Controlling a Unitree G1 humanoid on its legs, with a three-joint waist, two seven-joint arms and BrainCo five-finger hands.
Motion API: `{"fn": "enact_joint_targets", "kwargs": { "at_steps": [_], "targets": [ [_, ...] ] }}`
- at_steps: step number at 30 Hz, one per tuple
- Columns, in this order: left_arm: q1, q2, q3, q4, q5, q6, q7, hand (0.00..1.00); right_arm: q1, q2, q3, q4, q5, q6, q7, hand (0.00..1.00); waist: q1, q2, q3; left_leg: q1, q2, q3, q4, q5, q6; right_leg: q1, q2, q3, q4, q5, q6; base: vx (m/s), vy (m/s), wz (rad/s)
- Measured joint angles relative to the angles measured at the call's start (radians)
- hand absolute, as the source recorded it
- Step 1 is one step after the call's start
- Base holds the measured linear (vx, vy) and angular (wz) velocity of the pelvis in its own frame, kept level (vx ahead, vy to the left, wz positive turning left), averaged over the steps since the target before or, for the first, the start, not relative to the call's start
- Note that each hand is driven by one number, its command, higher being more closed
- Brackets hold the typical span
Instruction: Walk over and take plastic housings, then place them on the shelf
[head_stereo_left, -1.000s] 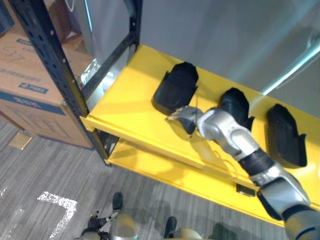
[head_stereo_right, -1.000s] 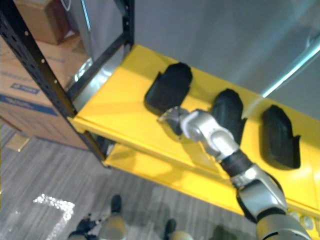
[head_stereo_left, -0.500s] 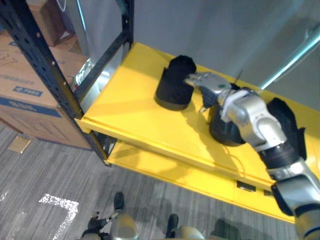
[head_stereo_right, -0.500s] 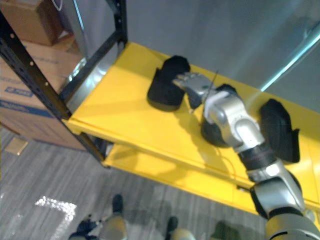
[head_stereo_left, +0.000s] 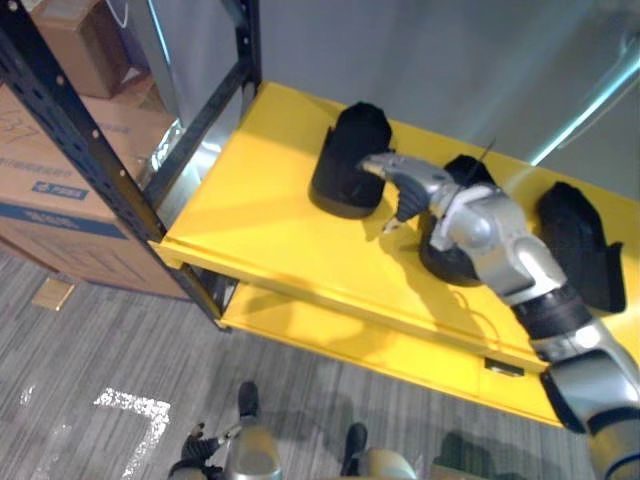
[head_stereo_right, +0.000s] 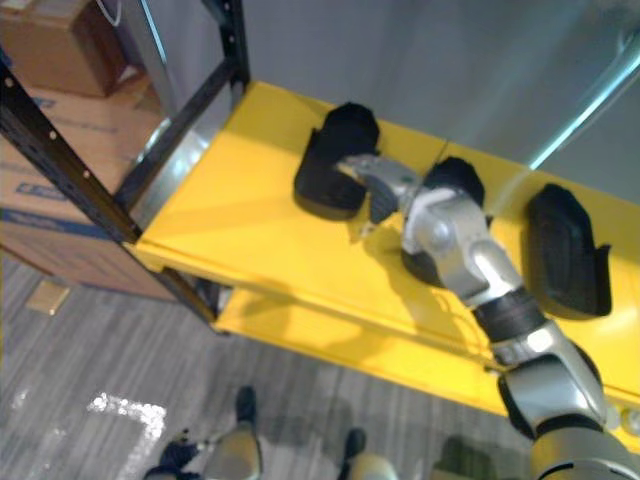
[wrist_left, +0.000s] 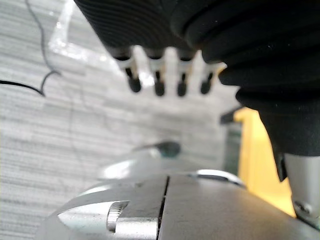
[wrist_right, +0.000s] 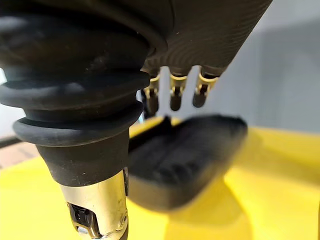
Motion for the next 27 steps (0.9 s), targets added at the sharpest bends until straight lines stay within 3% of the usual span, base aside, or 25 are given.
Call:
{"fn": "enact_joint_targets", "kwargs": {
  "at_steps": [11, 18, 27],
  "targets": [
    [-0.009, -0.009, -0.005, -0.010, -0.007, 0.006, 0.008, 0.00, -0.041, 0.070, 0.009, 0.097, -0.002, 0.104, -0.007, 0.00, 0.009, 0.012, 0.007, -0.027, -0.002, -0.023, 0.001, 0.004, 0.000, -0.006, 0.002, -0.025, -0.006, 0.000, -0.001, 0.01, -0.001, 0.07],
    [-0.011, -0.027, -0.005, -0.025, -0.007, 0.012, 0.021, 0.00, -0.088, 0.076, 0.011, 0.131, -0.002, 0.104, -0.025, 0.00, 0.010, 0.036, 0.022, -0.033, -0.001, -0.023, 0.001, 0.006, 0.001, -0.013, 0.002, -0.026, -0.001, -0.001, -0.001, 0.00, 0.000, 0.00],
    [-0.016, -0.028, -0.005, -0.025, -0.005, 0.012, 0.020, 0.00, -0.091, 0.103, 0.041, 0.138, -0.003, 0.096, -0.025, 0.00, 0.010, 0.036, 0.022, -0.033, -0.001, -0.023, 0.001, 0.006, 0.000, -0.015, 0.002, -0.025, 0.000, -0.001, -0.001, 0.00, 0.000, 0.00]
  ]
}}
